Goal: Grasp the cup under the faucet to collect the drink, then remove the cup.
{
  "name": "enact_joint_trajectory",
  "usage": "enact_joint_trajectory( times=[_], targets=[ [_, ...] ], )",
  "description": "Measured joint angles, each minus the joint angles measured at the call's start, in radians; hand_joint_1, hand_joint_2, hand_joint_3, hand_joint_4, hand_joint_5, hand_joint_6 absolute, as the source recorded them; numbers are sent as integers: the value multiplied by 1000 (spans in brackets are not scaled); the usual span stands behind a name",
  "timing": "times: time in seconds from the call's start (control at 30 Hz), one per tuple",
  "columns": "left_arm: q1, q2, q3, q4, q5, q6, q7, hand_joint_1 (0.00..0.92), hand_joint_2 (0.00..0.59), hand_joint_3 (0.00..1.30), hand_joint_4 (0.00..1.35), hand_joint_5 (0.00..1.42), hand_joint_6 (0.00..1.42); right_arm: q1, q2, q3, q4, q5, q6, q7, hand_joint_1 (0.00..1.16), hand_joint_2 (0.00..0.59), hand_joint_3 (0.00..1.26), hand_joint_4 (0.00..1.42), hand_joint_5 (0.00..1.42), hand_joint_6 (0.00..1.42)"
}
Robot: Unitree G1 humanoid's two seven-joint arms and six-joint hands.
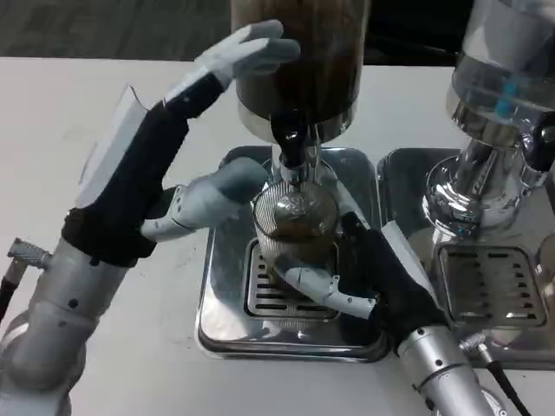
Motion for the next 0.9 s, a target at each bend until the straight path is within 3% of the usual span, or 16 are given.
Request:
enact_joint_trajectory(
  times=[0.27,0.57,0.73,0.9],
  targets=[
    [101,-14,109,-125,49,-6,91,0,129,259,89,205,129,1,4,-5,0,5,-25,-7,669,208,0,0,0,0],
    [306,-16,193,-53,84,4,139,0,132,176,10,148,27,4,9,-8,1,11,-46,-13,669,208,0,0,0,0],
    [360,-31,200,-1,91,15,168,0,134,175,6,143,24,1,9,-9,17,17,-47,-13,669,208,0,0,0,0],
    [399,-42,170,71,116,14,181,0,134,175,0,138,23,-3,9,-8,34,32,-47,-4,669,208,0,0,0,0]
  ],
)
